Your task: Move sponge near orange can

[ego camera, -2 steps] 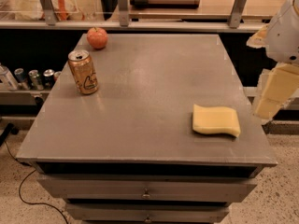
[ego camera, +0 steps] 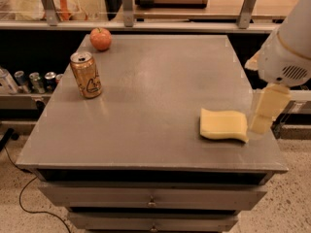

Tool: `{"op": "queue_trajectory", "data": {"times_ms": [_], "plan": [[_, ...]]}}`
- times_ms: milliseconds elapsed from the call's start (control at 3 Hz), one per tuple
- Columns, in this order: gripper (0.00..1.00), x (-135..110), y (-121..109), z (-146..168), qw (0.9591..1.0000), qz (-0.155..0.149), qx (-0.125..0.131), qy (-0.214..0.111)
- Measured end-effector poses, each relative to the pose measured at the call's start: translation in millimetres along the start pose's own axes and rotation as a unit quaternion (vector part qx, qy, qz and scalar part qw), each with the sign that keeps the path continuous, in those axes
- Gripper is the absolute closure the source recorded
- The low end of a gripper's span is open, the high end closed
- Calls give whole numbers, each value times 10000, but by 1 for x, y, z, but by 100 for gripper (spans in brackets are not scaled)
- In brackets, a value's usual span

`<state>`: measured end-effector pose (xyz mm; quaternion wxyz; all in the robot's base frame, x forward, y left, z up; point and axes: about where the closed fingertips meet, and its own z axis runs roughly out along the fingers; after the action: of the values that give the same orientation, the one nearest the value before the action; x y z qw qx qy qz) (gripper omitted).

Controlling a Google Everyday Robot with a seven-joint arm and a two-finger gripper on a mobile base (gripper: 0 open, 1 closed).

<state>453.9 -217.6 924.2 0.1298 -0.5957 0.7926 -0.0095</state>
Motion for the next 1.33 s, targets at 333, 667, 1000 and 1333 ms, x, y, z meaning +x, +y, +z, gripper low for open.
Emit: {"op": "queue_trajectory", "data": {"times_ms": [333, 667, 1000, 1333], "plan": [[0, 7, -6, 61, 9987, 223, -461, 83], [0, 8, -8, 99, 9966, 380, -701, 194], [19, 8, -9, 117, 9956, 517, -717, 295], [41, 8, -11, 117, 9954, 565, -715, 306]]}}
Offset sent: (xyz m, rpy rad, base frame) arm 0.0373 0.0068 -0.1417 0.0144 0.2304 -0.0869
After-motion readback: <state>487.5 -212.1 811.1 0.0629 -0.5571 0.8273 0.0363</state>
